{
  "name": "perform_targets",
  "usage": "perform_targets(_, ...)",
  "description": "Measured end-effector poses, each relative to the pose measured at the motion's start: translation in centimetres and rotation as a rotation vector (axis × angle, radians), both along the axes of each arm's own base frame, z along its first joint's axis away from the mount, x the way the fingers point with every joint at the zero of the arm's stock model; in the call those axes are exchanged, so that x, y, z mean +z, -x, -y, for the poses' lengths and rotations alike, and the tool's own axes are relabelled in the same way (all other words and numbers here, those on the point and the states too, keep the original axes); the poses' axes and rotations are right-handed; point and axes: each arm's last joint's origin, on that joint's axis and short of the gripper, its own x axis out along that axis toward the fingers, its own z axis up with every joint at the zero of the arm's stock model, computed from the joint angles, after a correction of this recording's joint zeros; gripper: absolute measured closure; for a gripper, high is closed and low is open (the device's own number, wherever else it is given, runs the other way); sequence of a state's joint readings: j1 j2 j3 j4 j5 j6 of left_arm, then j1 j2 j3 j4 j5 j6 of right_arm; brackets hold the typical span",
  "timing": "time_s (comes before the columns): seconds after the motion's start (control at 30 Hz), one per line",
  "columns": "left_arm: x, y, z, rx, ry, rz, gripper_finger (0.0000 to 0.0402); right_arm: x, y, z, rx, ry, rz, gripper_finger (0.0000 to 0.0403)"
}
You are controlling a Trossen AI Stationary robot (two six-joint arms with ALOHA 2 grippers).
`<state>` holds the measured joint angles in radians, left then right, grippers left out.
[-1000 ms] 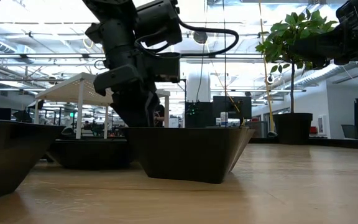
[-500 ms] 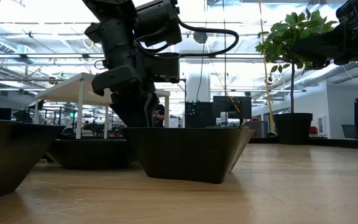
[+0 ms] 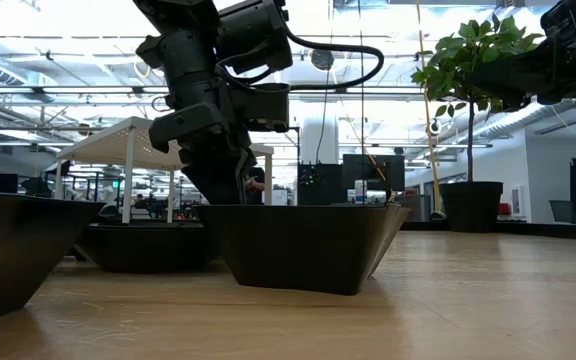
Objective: Pick & Place Mini shaped plates
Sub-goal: Stack the black leaf-shaped plate on top of the black leaf-shaped plate on the shelf
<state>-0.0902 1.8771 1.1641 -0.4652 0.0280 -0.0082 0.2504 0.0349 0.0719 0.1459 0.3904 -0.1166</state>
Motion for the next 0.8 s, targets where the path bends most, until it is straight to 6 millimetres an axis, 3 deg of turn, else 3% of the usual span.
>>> perform_targets(0.3,0.4,0.0,0.0,0.001,-0.001,0.010,0.0397,0.0,0.0,0.0,0.000,0.000,0.000,0.0300)
perform_targets(0.8,5.2,-0.3,-0.4,0.064,-0.047,0.182,0.0398,0.0,0.0,0.0,0.000,0.000,0.000,0.0300)
